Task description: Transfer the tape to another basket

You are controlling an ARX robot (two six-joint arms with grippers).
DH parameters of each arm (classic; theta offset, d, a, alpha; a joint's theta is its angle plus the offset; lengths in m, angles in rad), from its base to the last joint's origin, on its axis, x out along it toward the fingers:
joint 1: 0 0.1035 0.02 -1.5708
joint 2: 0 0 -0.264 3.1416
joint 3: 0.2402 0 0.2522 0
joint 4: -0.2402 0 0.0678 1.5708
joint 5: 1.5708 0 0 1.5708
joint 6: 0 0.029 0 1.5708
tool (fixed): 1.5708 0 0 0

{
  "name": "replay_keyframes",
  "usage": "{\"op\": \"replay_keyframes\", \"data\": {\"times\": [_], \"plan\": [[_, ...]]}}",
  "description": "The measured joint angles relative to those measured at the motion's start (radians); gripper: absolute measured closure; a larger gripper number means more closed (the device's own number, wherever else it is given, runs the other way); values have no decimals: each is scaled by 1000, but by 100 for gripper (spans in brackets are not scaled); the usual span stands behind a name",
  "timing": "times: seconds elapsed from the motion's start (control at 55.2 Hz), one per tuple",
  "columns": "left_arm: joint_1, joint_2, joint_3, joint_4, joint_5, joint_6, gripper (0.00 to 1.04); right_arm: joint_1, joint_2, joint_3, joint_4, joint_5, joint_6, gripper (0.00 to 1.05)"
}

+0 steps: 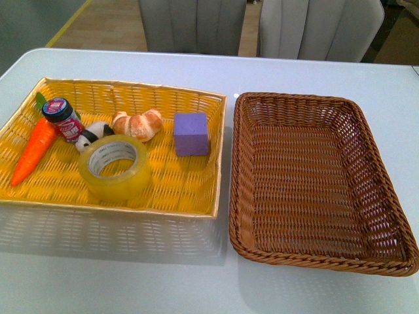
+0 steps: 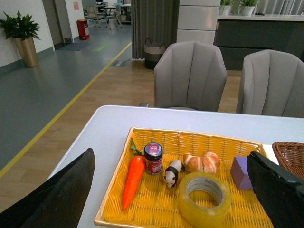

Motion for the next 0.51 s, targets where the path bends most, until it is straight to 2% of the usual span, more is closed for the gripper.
{"op": "replay_keyframes", "data": {"times": [0.344,0.399,0.453,0.489,0.507], "plan": [[0,0,0,0,0,0,9,0,0,0,0,0,0,14],[0,0,0,0,0,0,9,0,0,0,0,0,0,8],[3,6,2,-7,11,-3,9,0,0,0,0,0,0,9],[35,115,92,-230,153,-27,9,0,0,0,0,0,0,9],[39,180,132,-309,190,-37,9,0,0,0,0,0,0,9]]}}
